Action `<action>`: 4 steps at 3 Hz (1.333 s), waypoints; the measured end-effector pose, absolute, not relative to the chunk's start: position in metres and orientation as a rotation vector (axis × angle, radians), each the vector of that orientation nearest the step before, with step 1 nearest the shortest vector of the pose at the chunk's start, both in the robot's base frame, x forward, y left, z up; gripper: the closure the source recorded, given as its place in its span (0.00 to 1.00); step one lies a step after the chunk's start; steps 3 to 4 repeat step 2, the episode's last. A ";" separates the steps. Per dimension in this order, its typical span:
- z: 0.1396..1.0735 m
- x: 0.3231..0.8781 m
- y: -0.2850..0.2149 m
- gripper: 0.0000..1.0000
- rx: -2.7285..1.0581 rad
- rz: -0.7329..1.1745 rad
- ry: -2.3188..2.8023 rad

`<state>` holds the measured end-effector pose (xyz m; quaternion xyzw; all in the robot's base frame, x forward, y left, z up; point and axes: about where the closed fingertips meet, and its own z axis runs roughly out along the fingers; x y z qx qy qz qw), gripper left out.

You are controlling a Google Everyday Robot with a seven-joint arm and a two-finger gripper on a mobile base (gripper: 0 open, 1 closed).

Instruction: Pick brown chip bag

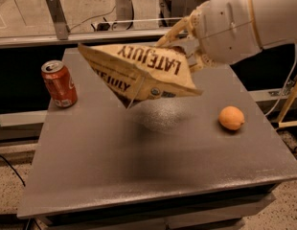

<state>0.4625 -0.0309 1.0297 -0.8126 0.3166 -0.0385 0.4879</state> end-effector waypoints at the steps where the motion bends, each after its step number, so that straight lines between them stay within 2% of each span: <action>1: 1.063 0.478 -0.022 1.00 -1.905 -0.104 0.716; 4: 1.067 0.476 -0.021 1.00 -1.906 -0.113 0.710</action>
Offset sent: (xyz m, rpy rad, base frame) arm 0.0131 0.0065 0.0278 0.0583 -0.0418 0.0112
